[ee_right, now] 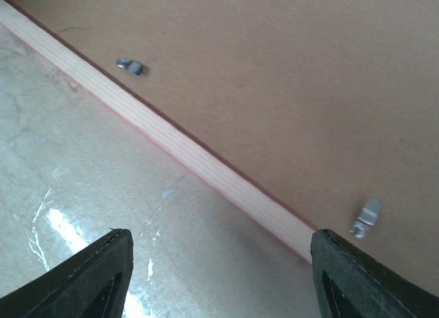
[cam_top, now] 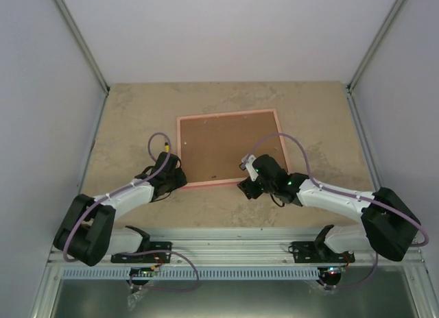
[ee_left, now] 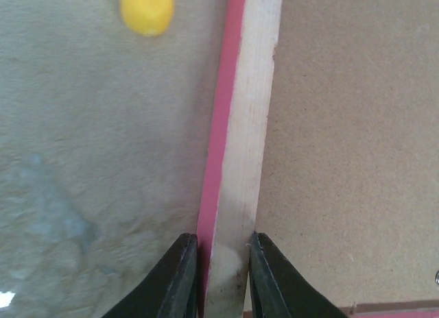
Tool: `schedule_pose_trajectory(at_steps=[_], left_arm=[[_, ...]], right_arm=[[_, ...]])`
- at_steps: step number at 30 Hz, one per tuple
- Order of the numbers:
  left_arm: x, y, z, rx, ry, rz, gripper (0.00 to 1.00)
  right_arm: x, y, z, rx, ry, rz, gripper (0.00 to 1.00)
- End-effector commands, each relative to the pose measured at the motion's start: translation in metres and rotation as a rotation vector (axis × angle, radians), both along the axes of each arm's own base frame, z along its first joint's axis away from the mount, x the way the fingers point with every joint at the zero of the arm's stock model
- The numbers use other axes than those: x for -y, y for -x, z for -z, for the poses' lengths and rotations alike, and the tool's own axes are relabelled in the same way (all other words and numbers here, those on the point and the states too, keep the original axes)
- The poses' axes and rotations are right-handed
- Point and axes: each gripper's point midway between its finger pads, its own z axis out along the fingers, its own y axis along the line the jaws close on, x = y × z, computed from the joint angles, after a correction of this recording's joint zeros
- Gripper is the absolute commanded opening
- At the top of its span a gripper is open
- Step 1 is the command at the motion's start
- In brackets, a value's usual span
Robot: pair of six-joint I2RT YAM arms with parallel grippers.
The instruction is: Take the photo out of the frame
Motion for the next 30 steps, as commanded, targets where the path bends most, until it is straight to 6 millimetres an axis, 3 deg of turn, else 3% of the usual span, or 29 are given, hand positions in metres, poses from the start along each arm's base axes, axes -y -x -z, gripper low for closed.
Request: schedule_pose_trajectory(at_steps=[1, 5, 9, 16, 23, 30], left_arm=[[0.013, -0.004, -0.002, -0.005, -0.020, 0.036, 0.21], [0.021, -0.003, -0.004, -0.011, -0.037, 0.071, 0.22], [0.023, -0.005, -0.003, -0.019, -0.063, 0.088, 0.28], [0.021, -0.021, -0.004, -0.020, -0.131, 0.091, 0.31], [0.025, -0.022, -0.001, -0.040, -0.125, 0.102, 0.22], [0.027, -0.024, -0.010, -0.028, -0.113, 0.100, 0.06]], right_arm=[[-0.010, -0.005, -0.013, 0.047, -0.001, -0.032, 0.72], [-0.011, -0.004, -0.010, 0.044, 0.009, -0.040, 0.72], [-0.013, -0.003, -0.007, 0.042, 0.014, -0.047, 0.72], [-0.013, -0.003, -0.006, 0.048, 0.018, -0.058, 0.72], [-0.016, -0.003, -0.007, 0.062, 0.008, -0.073, 0.72], [-0.022, 0.001, -0.001, 0.093, 0.070, -0.112, 0.72]])
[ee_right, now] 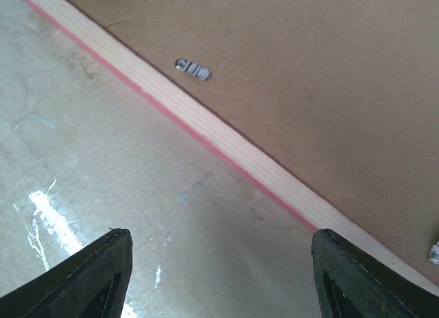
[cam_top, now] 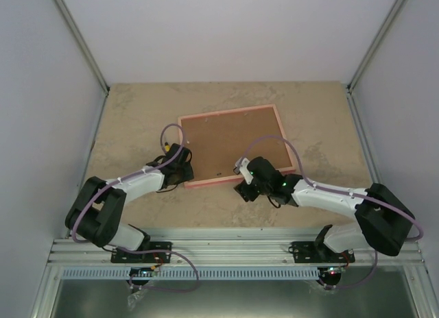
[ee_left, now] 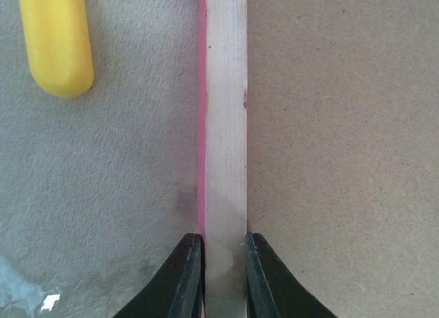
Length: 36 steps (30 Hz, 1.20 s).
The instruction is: Take the photo out of the frame
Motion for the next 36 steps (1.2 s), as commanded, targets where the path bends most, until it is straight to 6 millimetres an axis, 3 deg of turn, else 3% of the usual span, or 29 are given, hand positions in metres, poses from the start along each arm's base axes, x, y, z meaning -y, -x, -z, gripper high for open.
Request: schedule_pose_trajectory(at_steps=[1, 8, 12, 19, 36], left_arm=[[0.003, 0.000, -0.008, -0.006, 0.009, 0.005, 0.04], [-0.006, 0.001, -0.029, 0.022, -0.008, -0.037, 0.00], [-0.007, 0.001, -0.039, 0.036, -0.001, -0.047, 0.00], [-0.003, 0.003, -0.059, 0.077, 0.049, -0.033, 0.00], [0.009, 0.006, -0.073, 0.093, 0.112, 0.009, 0.00]], right_arm=[[-0.011, -0.001, -0.004, 0.061, 0.047, -0.035, 0.73], [-0.024, 0.012, -0.002, 0.157, 0.166, -0.093, 0.82], [-0.024, 0.016, 0.010, 0.238, 0.317, -0.104, 0.84], [-0.020, -0.001, 0.016, 0.424, 0.519, -0.056, 0.84], [-0.047, -0.037, 0.007, 0.812, 0.705, -0.100, 0.74]])
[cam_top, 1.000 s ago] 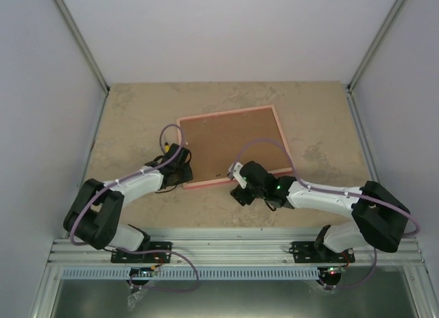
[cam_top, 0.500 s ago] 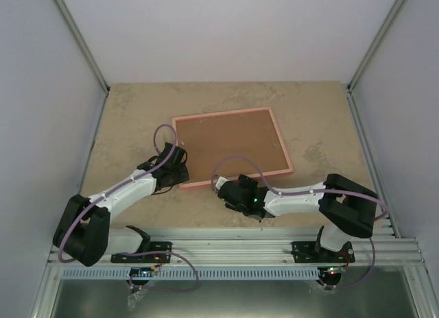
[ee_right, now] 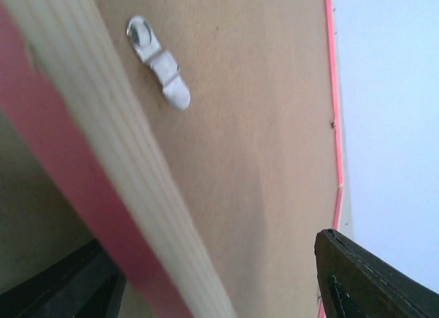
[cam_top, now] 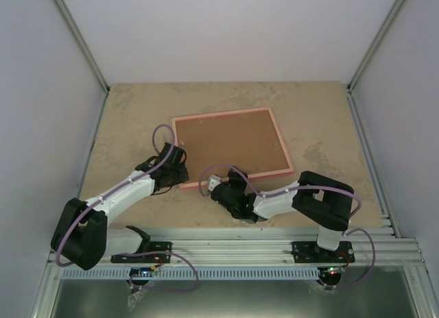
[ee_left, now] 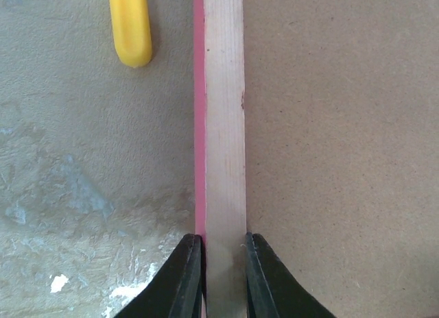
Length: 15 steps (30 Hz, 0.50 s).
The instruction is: Take the photo out of the frame
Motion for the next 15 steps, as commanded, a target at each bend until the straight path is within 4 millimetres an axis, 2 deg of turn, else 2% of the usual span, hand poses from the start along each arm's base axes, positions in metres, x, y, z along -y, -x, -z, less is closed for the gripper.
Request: schedule_pose_trajectory(at_steps=[1, 7, 15], left_arm=[[0.022, -0.018, -0.039, 0.107, 0.113, 0.025, 0.00], [0.028, -0.017, -0.040, 0.102, 0.133, 0.043, 0.00], [0.031, -0.016, -0.049, 0.120, 0.158, 0.051, 0.00]], right_arm=[[-0.010, -0.014, -0.017, 0.137, 0.021, -0.018, 0.74], [-0.012, -0.028, -0.021, 0.201, 0.034, -0.027, 0.69], [-0.008, -0.036, -0.035, 0.282, 0.031, -0.017, 0.54]])
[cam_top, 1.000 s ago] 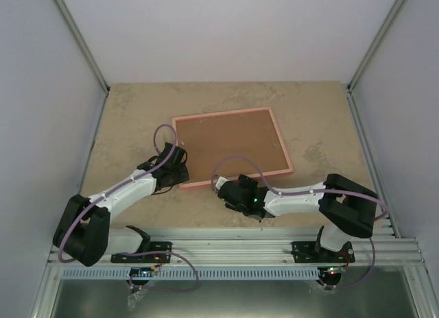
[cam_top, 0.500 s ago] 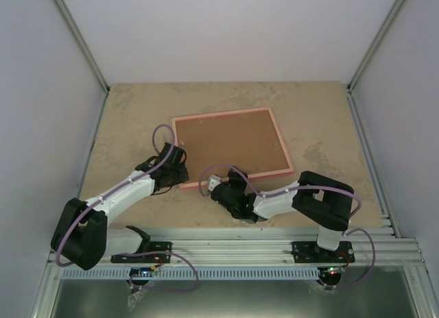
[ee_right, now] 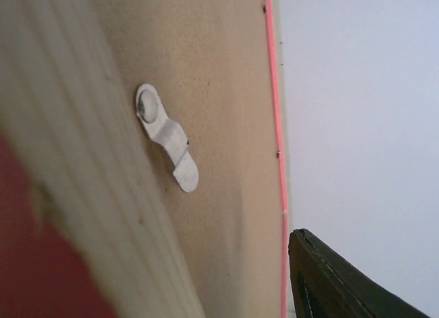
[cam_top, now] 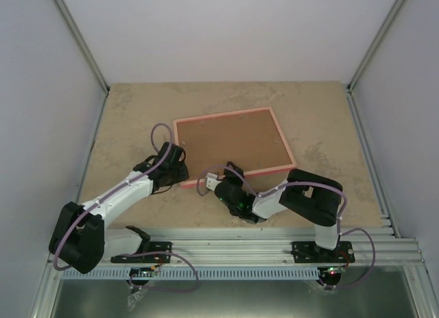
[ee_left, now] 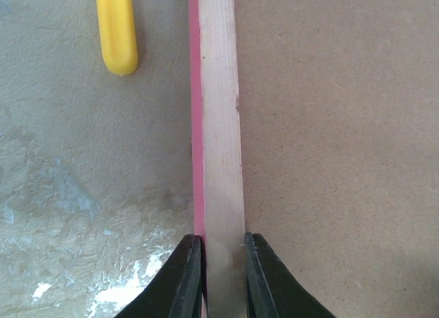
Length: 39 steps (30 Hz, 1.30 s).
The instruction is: Take the photo out of the frame
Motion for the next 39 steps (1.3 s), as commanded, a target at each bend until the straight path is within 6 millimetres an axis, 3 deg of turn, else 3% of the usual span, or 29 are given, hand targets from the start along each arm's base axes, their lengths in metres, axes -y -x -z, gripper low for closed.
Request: schedule_pose_trajectory(at_steps=[1, 6, 11, 14, 19, 25, 28, 32, 39], left_arm=[[0.025, -0.014, -0.040, 0.108, 0.124, 0.047, 0.00], [0.025, -0.015, -0.051, 0.135, 0.138, 0.042, 0.04], [0.021, -0.015, -0.082, 0.206, 0.167, 0.021, 0.18], [0.014, -0.014, -0.111, 0.273, 0.181, -0.003, 0.25], [-0.003, -0.009, -0.171, 0.435, 0.218, -0.058, 0.48], [-0.030, 0.008, -0.228, 0.624, 0.287, -0.153, 0.60], [-0.036, 0.015, -0.241, 0.678, 0.320, -0.171, 0.64], [-0.036, 0.018, -0.242, 0.700, 0.361, -0.178, 0.65], [-0.017, 0.009, -0.214, 0.650, 0.440, -0.151, 0.67]], right_arm=[[0.003, -0.010, -0.025, 0.098, -0.062, 0.037, 0.50], [0.006, -0.008, -0.041, 0.119, -0.088, 0.037, 0.23], [0.011, -0.006, -0.065, 0.147, -0.134, 0.042, 0.04], [0.013, -0.004, -0.079, 0.157, -0.168, 0.042, 0.01], [0.014, 0.002, -0.100, 0.144, -0.232, 0.034, 0.01], [0.017, 0.008, -0.138, 0.132, -0.375, 0.018, 0.01], [0.020, 0.013, -0.164, 0.132, -0.483, -0.003, 0.01], [0.025, 0.024, -0.203, 0.103, -0.680, -0.051, 0.01], [0.040, 0.050, -0.270, 0.043, -1.048, -0.199, 0.01]])
